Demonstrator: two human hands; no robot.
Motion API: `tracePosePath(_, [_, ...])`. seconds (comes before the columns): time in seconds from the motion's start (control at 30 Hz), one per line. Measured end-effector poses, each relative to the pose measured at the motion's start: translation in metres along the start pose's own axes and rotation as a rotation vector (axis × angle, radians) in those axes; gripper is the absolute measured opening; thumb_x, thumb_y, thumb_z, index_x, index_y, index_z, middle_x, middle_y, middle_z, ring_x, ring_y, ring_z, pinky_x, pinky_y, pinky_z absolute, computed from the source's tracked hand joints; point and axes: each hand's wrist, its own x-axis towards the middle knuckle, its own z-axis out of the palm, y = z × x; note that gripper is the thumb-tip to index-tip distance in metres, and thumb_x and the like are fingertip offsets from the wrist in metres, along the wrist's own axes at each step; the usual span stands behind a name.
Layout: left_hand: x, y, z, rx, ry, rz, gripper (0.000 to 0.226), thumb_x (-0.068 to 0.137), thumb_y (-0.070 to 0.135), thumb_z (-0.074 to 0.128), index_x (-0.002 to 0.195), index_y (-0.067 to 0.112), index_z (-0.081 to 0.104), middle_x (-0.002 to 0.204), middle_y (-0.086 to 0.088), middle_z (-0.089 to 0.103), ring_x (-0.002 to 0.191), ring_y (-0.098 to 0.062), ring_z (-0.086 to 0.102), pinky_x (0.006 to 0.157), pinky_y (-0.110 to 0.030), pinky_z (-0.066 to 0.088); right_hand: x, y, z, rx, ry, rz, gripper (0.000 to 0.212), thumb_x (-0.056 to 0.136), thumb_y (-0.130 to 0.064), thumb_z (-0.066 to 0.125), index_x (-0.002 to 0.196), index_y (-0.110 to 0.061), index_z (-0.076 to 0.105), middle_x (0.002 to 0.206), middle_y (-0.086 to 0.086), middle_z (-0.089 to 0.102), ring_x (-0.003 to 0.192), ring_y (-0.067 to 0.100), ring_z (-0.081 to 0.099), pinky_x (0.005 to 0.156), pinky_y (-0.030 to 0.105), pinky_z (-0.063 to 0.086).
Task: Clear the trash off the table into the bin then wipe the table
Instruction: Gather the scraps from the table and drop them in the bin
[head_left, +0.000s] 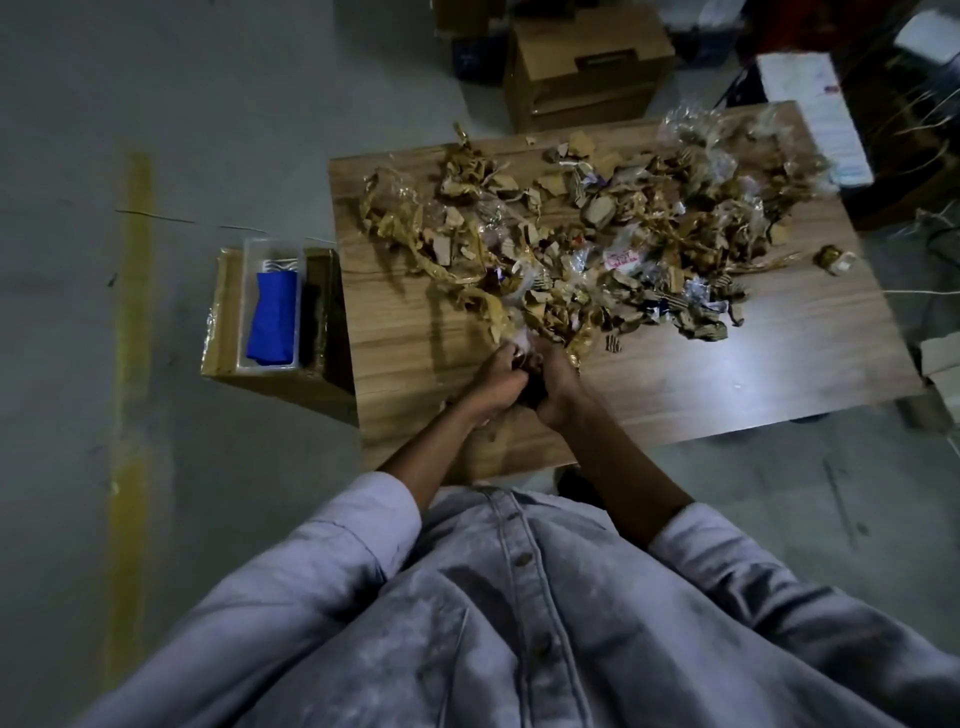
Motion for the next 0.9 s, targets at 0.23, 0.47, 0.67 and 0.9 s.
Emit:
tracePosePath(0.23, [-0.011,0.097,-0.001,-0.188,0.161,0.251,0.049,0.096,0.016,0.066,0.142,0.014,0.048,0.121,-0.003,0.062,0.109,-0.022,0.064,0.092,-0.043,0.058,-0.019,-0.090,-0.009,0.084,0.018,-0.274,0.033,0.096,-0.027,0.054,0.118,-0.006,0.067,0.106,0.017,0.070,0.095,0.029,0.065,0.075,0.035,0.055])
tracePosePath(0.47, [-0.004,0.154,-0.029,0.004,0.185,0.295,0.071,0.097,0.018,0.065,0.157,0.016,0.027,0.153,-0.011,0.044,0.108,-0.011,0.051,0.062,-0.013,0.042,-0.020,-0.134,-0.012,0.245,0.072,-0.396,0.063,0.086,-0.044,0.068,0.135,-0.006,0.056,0.132,0.024,0.061,0.115,0.040,0.066,0.082,0.045,0.061])
tracePosePath(0.67, [0.009,0.141,-0.041,0.122,0.305,0.293,0.053,0.086,0.012,0.076,0.134,0.017,0.053,0.131,0.000,0.060,0.094,-0.011,0.063,0.057,-0.014,0.046,-0.021,-0.120,-0.020,0.245,-0.040,-0.310,0.041,0.100,-0.045,0.054,0.122,-0.011,0.063,0.120,0.018,0.066,0.113,0.038,0.066,0.099,0.054,0.054])
tracePosePath(0.9, [0.006,0.092,-0.045,0.054,0.272,0.185,0.042,0.092,0.025,0.073,0.131,0.024,0.057,0.123,-0.002,0.067,0.099,-0.019,0.067,0.074,-0.029,0.056,-0.023,-0.097,-0.030,0.202,-0.028,-0.262,0.049,0.099,-0.044,0.056,0.141,-0.019,0.052,0.142,0.018,0.053,0.119,0.040,0.061,0.086,0.047,0.060])
